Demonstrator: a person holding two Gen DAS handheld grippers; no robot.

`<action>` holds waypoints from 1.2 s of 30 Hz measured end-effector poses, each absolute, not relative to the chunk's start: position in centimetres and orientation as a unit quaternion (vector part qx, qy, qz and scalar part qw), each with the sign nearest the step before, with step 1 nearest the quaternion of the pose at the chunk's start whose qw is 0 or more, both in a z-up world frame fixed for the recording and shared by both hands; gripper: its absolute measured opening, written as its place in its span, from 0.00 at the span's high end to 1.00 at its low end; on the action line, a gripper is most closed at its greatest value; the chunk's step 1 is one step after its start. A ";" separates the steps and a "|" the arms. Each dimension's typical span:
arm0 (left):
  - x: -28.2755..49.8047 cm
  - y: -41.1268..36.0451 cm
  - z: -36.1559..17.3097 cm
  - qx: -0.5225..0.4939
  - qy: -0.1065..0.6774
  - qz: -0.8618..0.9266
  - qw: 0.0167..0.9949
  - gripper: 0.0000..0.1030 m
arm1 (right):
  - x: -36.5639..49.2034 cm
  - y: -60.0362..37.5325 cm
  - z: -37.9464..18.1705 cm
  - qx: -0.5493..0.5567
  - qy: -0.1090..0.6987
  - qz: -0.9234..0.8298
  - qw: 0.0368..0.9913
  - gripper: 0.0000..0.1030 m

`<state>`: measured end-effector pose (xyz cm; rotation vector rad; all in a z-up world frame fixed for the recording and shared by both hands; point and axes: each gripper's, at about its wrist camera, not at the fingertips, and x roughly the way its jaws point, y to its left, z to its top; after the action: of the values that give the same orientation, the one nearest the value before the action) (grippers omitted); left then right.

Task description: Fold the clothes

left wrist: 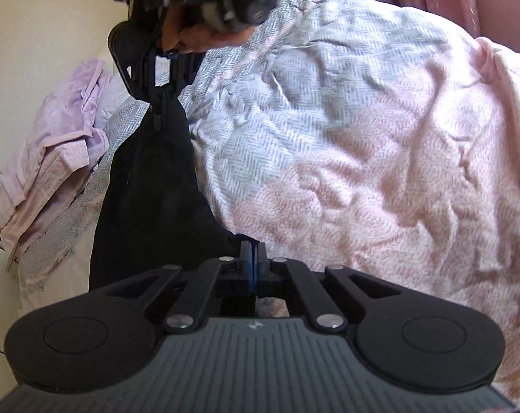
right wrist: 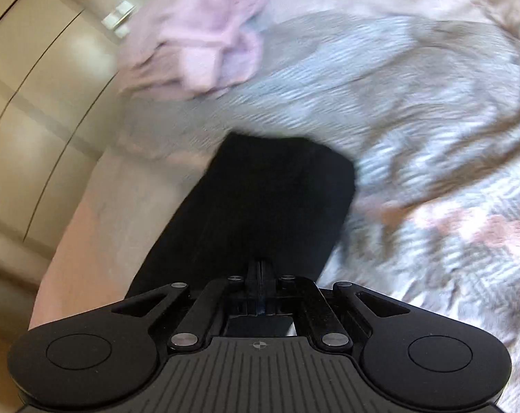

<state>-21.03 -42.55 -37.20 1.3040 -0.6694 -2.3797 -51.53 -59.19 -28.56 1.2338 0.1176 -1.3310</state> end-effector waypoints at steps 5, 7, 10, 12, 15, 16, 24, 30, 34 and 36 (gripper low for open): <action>-21.1 -42.8 -37.0 0.462 -0.222 -0.841 0.174 1.00 | -47.9 -55.6 -30.0 0.564 0.069 -0.542 0.619 0.25; -20.9 -42.6 -37.0 0.460 -0.222 -0.841 0.176 1.00 | -46.9 -55.8 -31.3 0.572 0.072 -0.534 0.618 0.25; -20.8 -42.5 -37.0 0.460 -0.216 -0.842 0.182 1.00 | -46.1 -57.5 -32.5 0.567 0.084 -0.515 0.637 0.38; -20.8 -42.4 -37.0 0.464 -0.207 -0.841 0.184 1.00 | -46.9 -59.1 -33.1 0.571 0.081 -0.514 0.635 0.74; -19.9 -41.6 -36.7 0.472 -0.186 -0.841 0.186 1.00 | -48.6 -60.2 -33.3 0.574 0.061 -0.530 0.621 0.76; -19.4 -41.2 -36.5 0.474 -0.180 -0.841 0.189 0.98 | -48.5 -60.1 -33.0 0.572 0.064 -0.535 0.619 0.76; -9.6 -39.3 -33.7 0.506 -0.085 -0.802 0.306 0.88 | -45.4 -55.3 -28.7 0.533 0.094 -0.582 0.607 0.57; 3.6 -39.1 -33.6 0.551 -0.010 -0.703 0.450 0.77 | -36.2 -50.3 -26.9 0.498 0.181 -0.517 0.672 0.51; 13.1 -38.1 -33.0 0.576 0.011 -0.636 0.513 0.68 | -25.4 -47.7 -27.1 0.446 0.263 -0.419 0.746 0.47; 17.6 -37.4 -32.5 0.586 0.005 -0.612 0.531 0.63 | -18.6 -46.3 -27.0 0.393 0.299 -0.355 0.794 0.47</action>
<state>17.64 -37.43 -32.54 1.3997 0.0125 -1.4606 -18.65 -46.26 -26.96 0.8452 0.6435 -0.7624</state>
